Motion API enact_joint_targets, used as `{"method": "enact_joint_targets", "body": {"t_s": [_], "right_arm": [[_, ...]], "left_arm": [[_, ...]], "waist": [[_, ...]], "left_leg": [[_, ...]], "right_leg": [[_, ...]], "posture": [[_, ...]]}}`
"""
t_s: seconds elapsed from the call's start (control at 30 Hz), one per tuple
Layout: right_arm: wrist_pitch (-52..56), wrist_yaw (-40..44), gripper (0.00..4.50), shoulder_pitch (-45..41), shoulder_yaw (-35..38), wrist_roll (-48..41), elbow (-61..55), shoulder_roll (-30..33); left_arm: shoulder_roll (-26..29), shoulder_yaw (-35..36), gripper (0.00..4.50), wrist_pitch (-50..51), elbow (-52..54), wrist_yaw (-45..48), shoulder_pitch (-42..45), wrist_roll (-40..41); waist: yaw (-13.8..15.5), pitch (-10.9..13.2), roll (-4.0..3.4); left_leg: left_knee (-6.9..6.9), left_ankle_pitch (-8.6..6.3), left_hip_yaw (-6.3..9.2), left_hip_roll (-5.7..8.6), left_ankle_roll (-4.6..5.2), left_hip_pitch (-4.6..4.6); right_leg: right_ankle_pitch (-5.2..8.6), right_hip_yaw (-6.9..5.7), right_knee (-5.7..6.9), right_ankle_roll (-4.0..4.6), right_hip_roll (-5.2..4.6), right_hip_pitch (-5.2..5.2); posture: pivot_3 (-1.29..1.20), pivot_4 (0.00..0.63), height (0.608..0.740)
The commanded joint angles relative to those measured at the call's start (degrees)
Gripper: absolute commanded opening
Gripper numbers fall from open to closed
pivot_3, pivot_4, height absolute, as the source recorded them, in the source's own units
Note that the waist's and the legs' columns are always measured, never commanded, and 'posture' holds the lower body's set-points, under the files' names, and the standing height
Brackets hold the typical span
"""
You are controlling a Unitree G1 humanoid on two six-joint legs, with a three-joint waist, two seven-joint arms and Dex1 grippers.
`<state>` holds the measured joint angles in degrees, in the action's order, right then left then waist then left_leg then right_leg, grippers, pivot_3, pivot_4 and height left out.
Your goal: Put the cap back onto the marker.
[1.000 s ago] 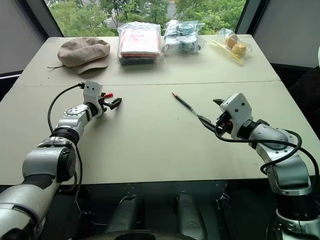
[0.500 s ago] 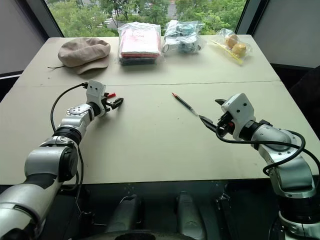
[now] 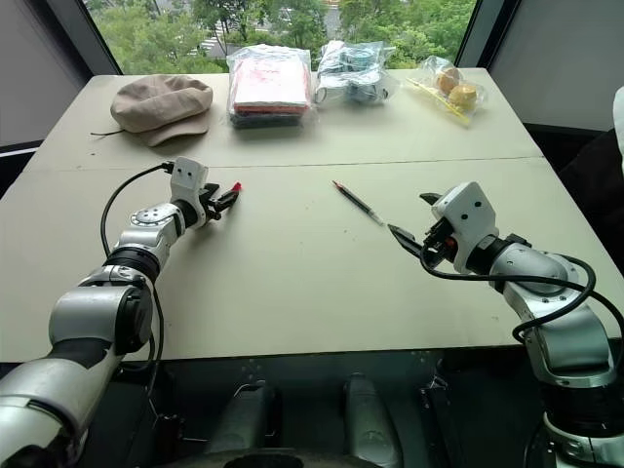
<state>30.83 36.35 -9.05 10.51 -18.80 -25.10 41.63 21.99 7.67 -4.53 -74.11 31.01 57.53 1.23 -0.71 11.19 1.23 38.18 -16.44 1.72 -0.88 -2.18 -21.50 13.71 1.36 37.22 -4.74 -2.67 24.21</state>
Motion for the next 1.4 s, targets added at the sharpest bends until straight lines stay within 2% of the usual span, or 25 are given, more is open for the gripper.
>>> {"method": "enact_joint_targets", "body": {"t_s": [0.03,0.57,0.87,0.97,1.07,1.1,1.4], "right_arm": [[-0.5,0.1,3.97,-0.6,0.7,0.0,-1.7,0.6],[1.1,3.6,3.97,-3.3,0.2,-1.2,-0.8,3.5],[0.8,5.1,3.97,-5.1,-0.1,-0.8,0.8,4.3],[0.7,4.8,3.97,-4.5,0.0,-0.6,0.3,4.0],[0.8,4.5,3.97,-4.1,0.0,-0.5,-0.1,3.7],[0.8,4.3,3.97,-4.1,0.0,-0.6,-0.1,3.6],[0.9,3.6,3.97,-4.0,-0.1,-0.6,-0.2,3.4]], "left_arm": [[-0.8,-0.3,2.71,0.1,-0.2,-0.6,-0.2,-0.8],[-6.1,-1.0,2.71,-0.5,-0.2,-5.5,0.9,-2.2],[-6.5,-0.7,2.71,-0.6,-0.6,-7.0,0.2,-2.2],[-6.5,-0.7,1.81,-0.4,-0.7,-7.0,0.1,-2.3],[-6.6,-0.8,0.27,-0.3,-0.7,-6.8,0.1,-2.4],[-6.6,-0.8,0.04,-0.3,-0.7,-6.7,0.0,-2.4],[-6.4,-0.9,0.04,-0.4,-0.4,-5.7,-0.5,-2.7]], "waist": [[0.0,0.0,0.00],[1.5,0.0,0.01],[1.5,0.0,0.00],[1.5,0.0,0.00],[1.3,0.0,0.00],[1.3,0.0,-0.02],[1.3,0.0,-0.02]], "left_leg": [[0.00,0.00,0.00,0.00,0.00,0.00],[0.02,0.00,0.01,0.03,0.00,0.00],[0.03,0.00,0.01,0.04,0.00,0.04],[0.03,0.00,0.02,0.04,0.00,0.04],[0.03,0.00,0.02,0.04,-0.01,0.09],[0.03,0.00,0.02,0.03,-0.01,0.10],[0.03,0.00,0.02,0.03,-0.01,0.10]], "right_leg": [[0.00,0.00,0.00,0.00,0.00,0.00],[-0.01,-0.01,-0.04,-0.03,-0.03,-0.08],[-0.02,-0.02,-0.04,-0.03,-0.03,-0.13],[-0.02,-0.02,-0.05,-0.03,-0.03,-0.14],[-0.02,-0.02,-0.05,-0.03,-0.02,-0.17],[-0.02,-0.02,-0.04,-0.03,-0.02,-0.17],[-0.02,-0.01,-0.05,-0.03,-0.01,-0.18]], "posture": [[0.00,0.150,0.740],[0.00,0.150,0.740],[0.00,0.150,0.740],[0.00,0.150,0.740],[0.00,0.150,0.740],[0.00,0.150,0.740],[0.00,0.150,0.740]]}}
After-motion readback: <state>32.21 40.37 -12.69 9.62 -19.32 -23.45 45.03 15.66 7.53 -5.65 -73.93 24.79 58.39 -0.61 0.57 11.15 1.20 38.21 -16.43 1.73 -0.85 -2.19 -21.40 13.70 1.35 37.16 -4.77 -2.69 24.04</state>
